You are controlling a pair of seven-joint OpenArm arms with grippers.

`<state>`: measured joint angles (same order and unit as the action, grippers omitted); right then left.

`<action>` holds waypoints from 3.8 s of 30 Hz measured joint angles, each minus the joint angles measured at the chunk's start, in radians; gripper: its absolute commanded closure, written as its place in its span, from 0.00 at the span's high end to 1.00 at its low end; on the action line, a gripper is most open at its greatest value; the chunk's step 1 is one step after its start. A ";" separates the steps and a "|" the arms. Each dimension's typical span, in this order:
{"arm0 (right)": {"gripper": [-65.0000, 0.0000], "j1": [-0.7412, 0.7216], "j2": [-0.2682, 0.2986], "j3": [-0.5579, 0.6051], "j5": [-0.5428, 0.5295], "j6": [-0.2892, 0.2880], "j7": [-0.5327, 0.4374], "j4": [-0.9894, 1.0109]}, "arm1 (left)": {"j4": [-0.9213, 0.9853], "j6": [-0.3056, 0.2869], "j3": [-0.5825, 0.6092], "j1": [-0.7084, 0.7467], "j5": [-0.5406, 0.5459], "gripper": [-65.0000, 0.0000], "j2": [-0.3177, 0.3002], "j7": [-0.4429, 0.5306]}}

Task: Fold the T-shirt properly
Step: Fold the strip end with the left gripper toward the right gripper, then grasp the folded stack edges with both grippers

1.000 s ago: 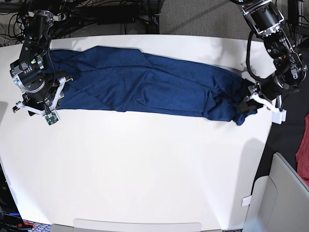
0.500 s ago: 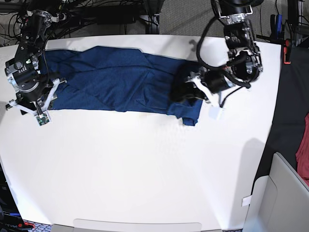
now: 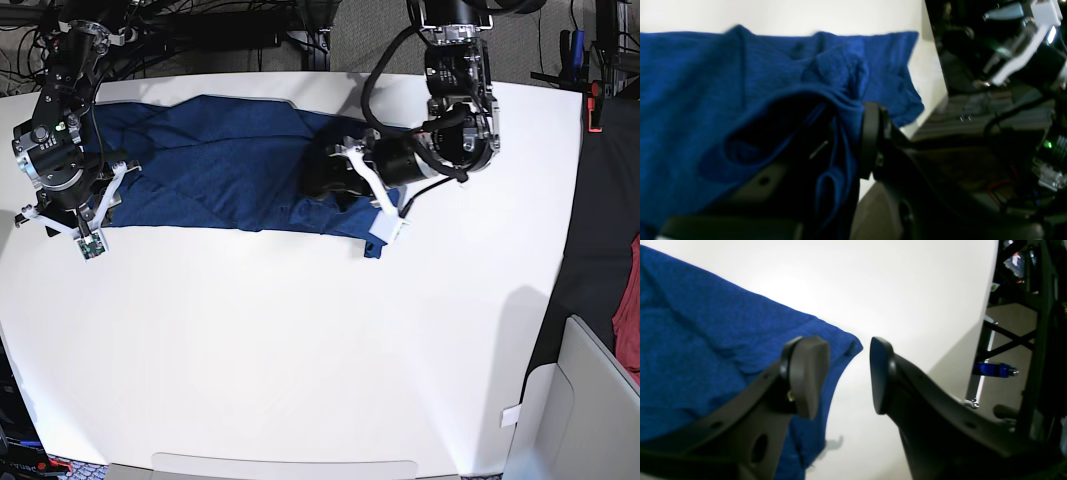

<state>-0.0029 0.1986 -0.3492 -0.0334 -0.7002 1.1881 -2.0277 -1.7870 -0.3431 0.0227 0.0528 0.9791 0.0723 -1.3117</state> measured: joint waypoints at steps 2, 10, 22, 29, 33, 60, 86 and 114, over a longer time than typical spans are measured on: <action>0.38 0.000 -0.003 0.002 -0.004 0.000 0.000 0.000 | 0.000 0.000 0.028 0.000 -0.005 0.23 0.000 -0.001; 0.38 0.000 -0.002 0.001 0.000 0.000 0.000 0.000 | 0.000 0.000 0.041 -0.001 -0.034 0.41 -0.006 -0.010; 0.38 0.006 0.002 0.001 0.000 0.000 0.000 0.000 | -0.002 0.007 -0.019 -0.005 -0.055 0.41 -0.158 0.029; 0.38 0.003 0.005 0.001 -0.001 0.000 0.000 0.000 | -0.002 0.006 0.063 -0.003 -0.098 0.41 -0.150 0.033; 0.38 0.003 0.000 0.001 0.000 0.000 0.000 0.000 | 0.006 0.004 0.117 -0.003 -0.100 0.41 -0.147 0.043; 0.38 0.004 0.019 -0.034 -0.002 0.000 0.001 -0.001 | 0.344 0.007 0.208 -0.171 -0.105 0.15 -0.002 0.227; 0.53 0.108 0.248 -0.021 -0.204 -0.001 0.000 -0.001 | 0.077 0.007 0.005 0.038 -0.100 0.35 -0.280 0.216; 0.56 0.122 0.021 -0.299 -0.271 0.004 0.005 0.217 | 0.065 0.003 0.006 0.058 -0.098 0.35 -0.277 0.213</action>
<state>0.1196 0.2199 -0.6487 -0.3046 -0.6964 1.1931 -1.8107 -1.7222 -0.3397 0.0288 0.1104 0.8814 -0.2050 -1.0988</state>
